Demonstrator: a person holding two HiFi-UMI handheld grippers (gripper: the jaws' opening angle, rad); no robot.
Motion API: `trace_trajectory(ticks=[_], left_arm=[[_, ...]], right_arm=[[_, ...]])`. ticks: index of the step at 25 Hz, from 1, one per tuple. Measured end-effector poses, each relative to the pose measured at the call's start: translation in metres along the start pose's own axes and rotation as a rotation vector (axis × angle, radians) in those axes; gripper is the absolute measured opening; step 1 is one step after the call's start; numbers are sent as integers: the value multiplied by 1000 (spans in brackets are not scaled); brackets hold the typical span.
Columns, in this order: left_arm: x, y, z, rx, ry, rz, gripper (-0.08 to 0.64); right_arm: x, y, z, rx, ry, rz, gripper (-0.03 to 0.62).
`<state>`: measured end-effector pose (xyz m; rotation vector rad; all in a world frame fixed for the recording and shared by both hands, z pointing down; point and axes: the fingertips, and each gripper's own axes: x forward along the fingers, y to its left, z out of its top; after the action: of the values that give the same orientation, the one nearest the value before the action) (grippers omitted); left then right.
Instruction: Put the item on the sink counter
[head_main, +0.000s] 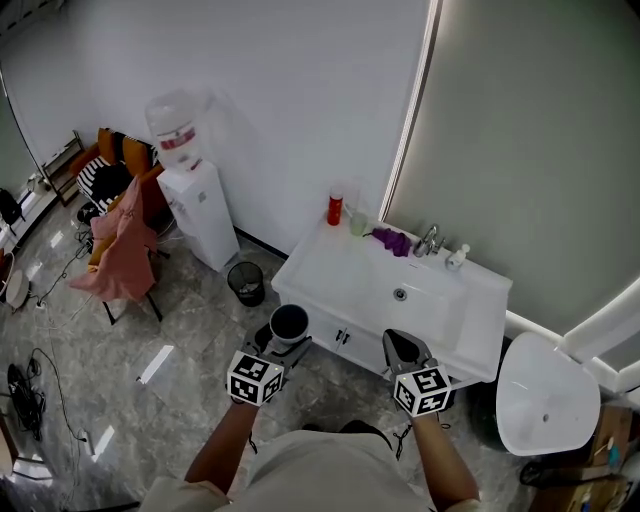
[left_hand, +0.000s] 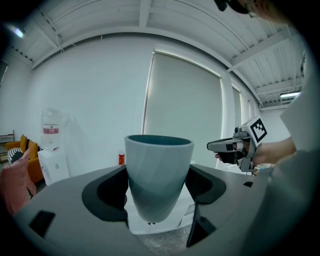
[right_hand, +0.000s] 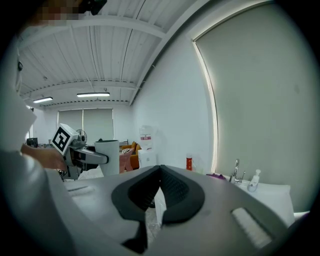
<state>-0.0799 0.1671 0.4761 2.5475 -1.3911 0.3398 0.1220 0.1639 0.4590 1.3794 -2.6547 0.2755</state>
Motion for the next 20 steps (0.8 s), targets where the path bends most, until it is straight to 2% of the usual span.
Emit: trace_trajectory(ticks=[14, 20], left_arm=[[23, 27, -2, -25, 6, 1, 360], [53, 39, -1, -32, 17, 16, 360]], right_arm=[[30, -9, -13, -2, 70, -7, 11], [68, -27, -13, -12, 90, 41, 11]])
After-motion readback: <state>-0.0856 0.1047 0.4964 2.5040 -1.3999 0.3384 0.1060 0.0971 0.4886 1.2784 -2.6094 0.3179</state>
